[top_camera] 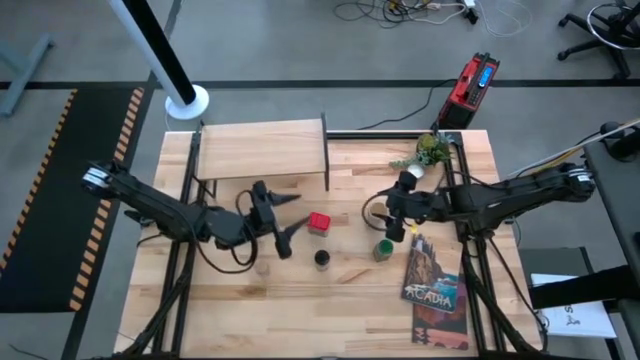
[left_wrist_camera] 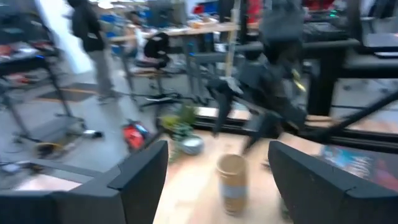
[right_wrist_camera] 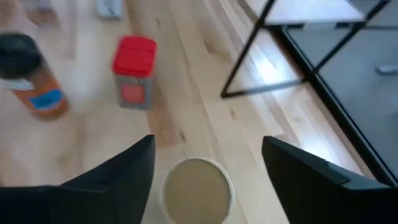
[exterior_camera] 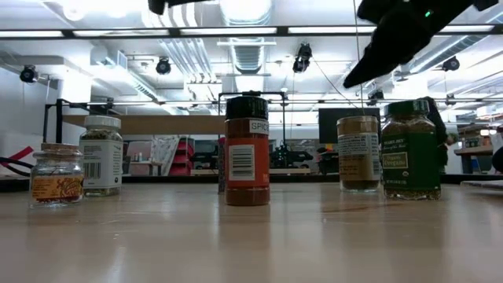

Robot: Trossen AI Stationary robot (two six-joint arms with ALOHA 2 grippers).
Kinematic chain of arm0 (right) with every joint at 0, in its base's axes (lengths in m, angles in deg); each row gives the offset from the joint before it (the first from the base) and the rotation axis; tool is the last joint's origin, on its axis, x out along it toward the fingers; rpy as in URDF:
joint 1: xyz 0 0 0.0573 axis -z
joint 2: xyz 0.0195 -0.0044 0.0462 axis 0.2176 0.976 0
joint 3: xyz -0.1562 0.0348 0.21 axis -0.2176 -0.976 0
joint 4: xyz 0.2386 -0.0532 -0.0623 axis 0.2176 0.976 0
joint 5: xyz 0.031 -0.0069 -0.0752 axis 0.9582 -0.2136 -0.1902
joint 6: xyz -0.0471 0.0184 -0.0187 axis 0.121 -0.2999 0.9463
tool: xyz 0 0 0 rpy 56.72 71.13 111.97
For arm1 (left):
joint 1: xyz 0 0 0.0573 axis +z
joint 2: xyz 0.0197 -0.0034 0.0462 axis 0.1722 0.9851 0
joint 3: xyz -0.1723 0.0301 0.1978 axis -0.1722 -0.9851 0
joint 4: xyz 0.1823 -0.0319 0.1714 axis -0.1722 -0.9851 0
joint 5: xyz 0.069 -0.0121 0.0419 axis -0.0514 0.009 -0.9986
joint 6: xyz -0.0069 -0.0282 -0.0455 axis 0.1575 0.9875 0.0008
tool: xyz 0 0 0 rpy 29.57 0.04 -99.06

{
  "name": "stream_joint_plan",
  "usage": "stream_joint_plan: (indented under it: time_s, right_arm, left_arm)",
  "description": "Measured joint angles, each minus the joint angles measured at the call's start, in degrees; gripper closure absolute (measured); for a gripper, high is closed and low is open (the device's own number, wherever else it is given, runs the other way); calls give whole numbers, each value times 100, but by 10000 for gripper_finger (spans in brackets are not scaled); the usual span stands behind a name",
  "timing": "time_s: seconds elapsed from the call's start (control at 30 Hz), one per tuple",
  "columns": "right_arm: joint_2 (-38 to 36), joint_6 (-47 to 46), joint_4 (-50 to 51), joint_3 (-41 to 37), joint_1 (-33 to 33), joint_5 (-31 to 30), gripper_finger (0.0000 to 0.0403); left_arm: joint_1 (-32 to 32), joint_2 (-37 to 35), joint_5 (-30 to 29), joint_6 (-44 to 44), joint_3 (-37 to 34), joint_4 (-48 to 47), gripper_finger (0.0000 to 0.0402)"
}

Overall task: Shelf spices
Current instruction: Put the brown seasoning bottle on the shelf

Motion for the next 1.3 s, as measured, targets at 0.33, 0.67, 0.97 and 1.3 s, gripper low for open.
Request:
stream_joint_plan:
  time_s: [0.33,0.67,0.97,1.3]
  right_arm:
    - [595,-63,28,0,320,622,49]
    - [1264,73,7,-12,582,595,48]
    - [1746,-33,-253,9,585,855,48]
    - [1712,-29,-189,-9,758,831,109]
  left_arm:
    - [247,-803,-118,-306,57,45,138]
    - [261,-1091,-119,-593,127,-47,143]
    - [261,-1037,-119,-608,118,-278,153]
    - [261,-1037,-119,-624,114,-463,165]
